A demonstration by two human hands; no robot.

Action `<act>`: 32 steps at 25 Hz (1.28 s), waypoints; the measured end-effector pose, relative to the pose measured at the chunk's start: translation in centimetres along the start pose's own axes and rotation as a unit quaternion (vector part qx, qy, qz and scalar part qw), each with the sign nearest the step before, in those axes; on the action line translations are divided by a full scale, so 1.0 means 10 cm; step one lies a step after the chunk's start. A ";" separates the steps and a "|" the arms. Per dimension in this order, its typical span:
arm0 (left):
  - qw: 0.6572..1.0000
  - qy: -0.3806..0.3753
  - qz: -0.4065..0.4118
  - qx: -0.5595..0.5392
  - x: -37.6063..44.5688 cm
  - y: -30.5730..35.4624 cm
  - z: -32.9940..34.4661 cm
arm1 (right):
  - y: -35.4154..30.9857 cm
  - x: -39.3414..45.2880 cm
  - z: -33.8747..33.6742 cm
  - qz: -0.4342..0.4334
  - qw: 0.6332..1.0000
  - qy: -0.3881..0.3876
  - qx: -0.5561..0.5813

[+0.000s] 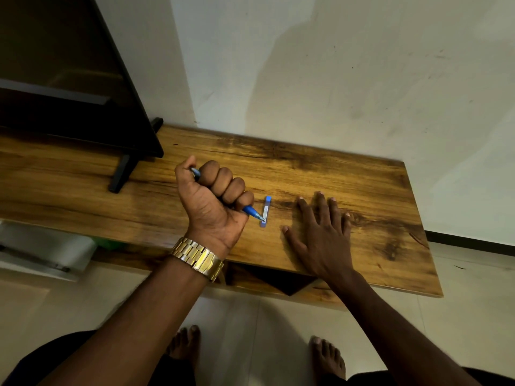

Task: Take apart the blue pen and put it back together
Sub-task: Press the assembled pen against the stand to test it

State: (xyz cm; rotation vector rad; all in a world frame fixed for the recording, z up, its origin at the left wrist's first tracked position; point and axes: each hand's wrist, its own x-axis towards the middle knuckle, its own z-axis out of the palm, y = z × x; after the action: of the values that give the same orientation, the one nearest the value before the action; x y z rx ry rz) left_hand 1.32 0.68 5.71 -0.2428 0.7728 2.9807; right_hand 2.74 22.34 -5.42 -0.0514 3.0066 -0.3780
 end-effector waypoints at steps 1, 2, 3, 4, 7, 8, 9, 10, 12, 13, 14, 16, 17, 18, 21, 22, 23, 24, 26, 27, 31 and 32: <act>1.000 -0.001 0.002 0.005 0.00 0.00 0.00 | -0.01 -0.01 -0.01 0.000 1.000 -0.005 -0.003; 1.000 -0.005 0.002 0.008 0.00 0.01 0.00 | -0.03 -0.01 -0.01 -0.001 1.000 -0.010 -0.004; 1.000 -0.011 -0.001 0.005 0.00 0.01 0.01 | -0.04 -0.01 -0.02 -0.001 1.000 -0.016 -0.004; 1.000 -0.018 -0.005 -0.002 0.00 0.01 0.01 | -0.05 -0.01 -0.03 -0.001 1.000 -0.021 -0.004; 1.000 -0.017 -0.004 0.002 0.02 0.01 0.01 | -0.06 -0.01 -0.04 0.001 1.000 -0.026 -0.012; 1.000 -0.016 -0.004 0.003 0.02 0.00 0.01 | -0.06 -0.01 -0.04 0.002 1.000 -0.027 -0.015; 1.000 -0.019 -0.007 -0.003 0.02 -0.02 0.02 | -0.06 0.00 -0.04 0.002 0.999 -0.029 -0.017; 1.000 -0.022 -0.013 -0.015 0.02 -0.02 0.02 | -0.06 -0.01 -0.03 0.001 0.999 -0.032 -0.017; 1.000 -0.014 -0.013 -0.025 0.03 -0.03 0.01 | -0.06 0.00 -0.04 0.000 0.999 -0.041 -0.012; 1.000 -0.007 -0.008 -0.020 0.03 -0.03 0.00 | -0.07 0.01 -0.06 0.000 0.999 -0.047 -0.010; 1.000 -0.004 -0.006 -0.017 0.04 -0.02 -0.01 | -0.06 0.02 -0.08 -0.001 0.998 -0.056 -0.011; 0.999 -0.011 -0.014 -0.038 0.04 -0.03 -0.01 | -0.04 0.06 -0.15 -0.003 0.997 -0.081 -0.017; 0.998 -0.013 -0.018 -0.050 0.05 -0.03 0.00 | -0.01 0.07 -0.20 -0.003 0.995 -0.094 -0.016; 0.998 -0.011 -0.017 -0.052 0.05 -0.03 -0.01 | 0.00 0.08 -0.26 -0.004 0.994 -0.106 -0.012; 0.999 -0.008 -0.006 -0.035 0.06 -0.03 0.01 | 0.02 0.07 -0.37 -0.011 0.991 -0.133 -0.007; 0.999 -0.012 -0.007 -0.041 0.06 -0.04 0.02 | 0.01 0.04 -0.39 -0.013 0.990 -0.137 -0.007; 0.999 -0.014 -0.009 -0.048 0.06 -0.04 0.02 | 0.00 0.02 -0.41 -0.013 0.990 -0.138 -0.006; 0.999 -0.013 -0.008 -0.048 0.06 -0.04 0.02 | -0.01 -0.01 -0.43 -0.013 0.990 -0.137 -0.005; 0.999 -0.006 0.002 -0.031 0.06 -0.03 0.02 | -0.04 -0.06 -0.49 -0.020 0.992 -0.124 0.011; 1.000 -0.006 0.006 -0.026 0.06 -0.03 0.02 | -0.05 -0.08 -0.53 -0.026 0.994 -0.106 0.031; 0.999 -0.016 -0.002 -0.049 0.05 -0.02 0.02 | -0.12 -0.17 -0.61 -0.063 0.989 -0.019 0.130; 0.998 -0.019 -0.002 -0.053 0.04 -0.03 0.02 | -0.13 -0.18 -0.62 -0.069 0.986 -0.009 0.152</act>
State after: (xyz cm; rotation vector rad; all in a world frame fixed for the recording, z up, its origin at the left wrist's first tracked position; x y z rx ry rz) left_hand 0.94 0.99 5.68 -0.1929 0.6092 3.0163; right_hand 3.83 22.69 1.08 -0.2368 2.8975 -0.8403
